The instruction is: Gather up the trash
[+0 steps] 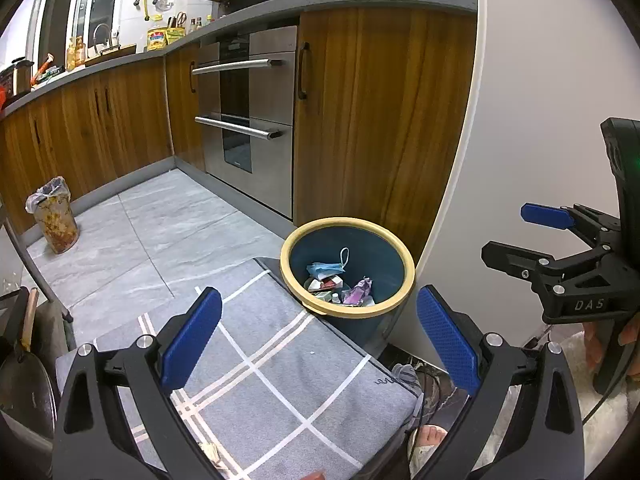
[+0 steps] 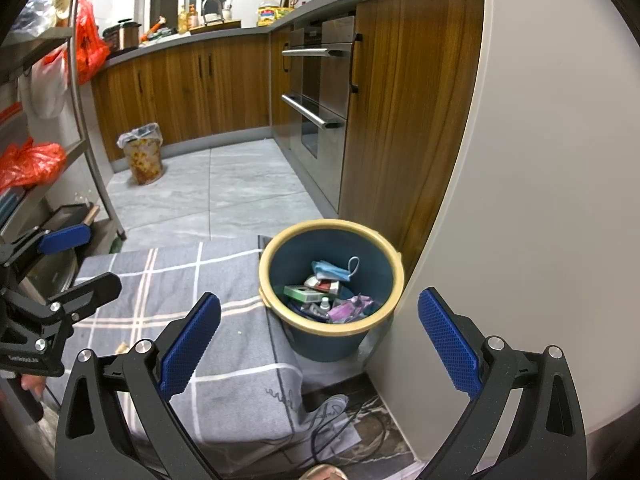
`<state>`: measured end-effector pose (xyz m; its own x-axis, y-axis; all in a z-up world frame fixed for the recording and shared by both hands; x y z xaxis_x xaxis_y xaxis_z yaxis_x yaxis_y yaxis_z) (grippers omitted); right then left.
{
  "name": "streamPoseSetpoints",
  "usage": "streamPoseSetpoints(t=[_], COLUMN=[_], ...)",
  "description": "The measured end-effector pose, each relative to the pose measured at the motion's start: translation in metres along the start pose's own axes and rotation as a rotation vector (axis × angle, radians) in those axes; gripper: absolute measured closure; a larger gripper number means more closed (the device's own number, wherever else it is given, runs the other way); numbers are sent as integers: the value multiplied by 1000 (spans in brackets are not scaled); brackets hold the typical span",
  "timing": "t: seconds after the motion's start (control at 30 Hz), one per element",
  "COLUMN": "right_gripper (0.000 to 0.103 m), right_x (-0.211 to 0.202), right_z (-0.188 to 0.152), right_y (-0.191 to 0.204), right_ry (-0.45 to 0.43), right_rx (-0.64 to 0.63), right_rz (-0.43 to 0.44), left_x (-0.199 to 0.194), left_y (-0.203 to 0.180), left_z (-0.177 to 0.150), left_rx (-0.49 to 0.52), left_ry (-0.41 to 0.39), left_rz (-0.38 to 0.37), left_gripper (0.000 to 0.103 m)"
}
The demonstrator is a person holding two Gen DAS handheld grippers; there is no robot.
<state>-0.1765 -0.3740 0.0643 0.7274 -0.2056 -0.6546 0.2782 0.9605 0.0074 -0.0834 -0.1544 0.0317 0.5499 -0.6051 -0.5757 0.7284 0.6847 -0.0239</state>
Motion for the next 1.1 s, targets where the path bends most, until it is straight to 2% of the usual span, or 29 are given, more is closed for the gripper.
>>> streamPoseSetpoints(t=[0.97, 1.1], right_gripper=[5, 5], right_x=[1, 2], right_z=[1, 1], right_y=[-3, -3], right_ry=[0, -1], right_rx=[1, 1], right_rz=[0, 0], left_x=[-3, 1], left_y=[2, 3], left_z=[-2, -2], left_rx=[7, 3], left_ry=[-17, 12], left_rz=[-20, -37], left_gripper=[5, 5])
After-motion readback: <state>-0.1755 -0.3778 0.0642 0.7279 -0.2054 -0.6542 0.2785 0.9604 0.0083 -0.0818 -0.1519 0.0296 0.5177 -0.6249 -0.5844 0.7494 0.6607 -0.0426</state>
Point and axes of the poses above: each gripper's, at about its wrist camera, not at the fingertips, and x roughly the way its jaws point, y to its left, z to its top, the point moved 1 cm from there along x, roughly the way its jaws point, and after that the axes turned 4 degrees about z, right-handed, at the moved point
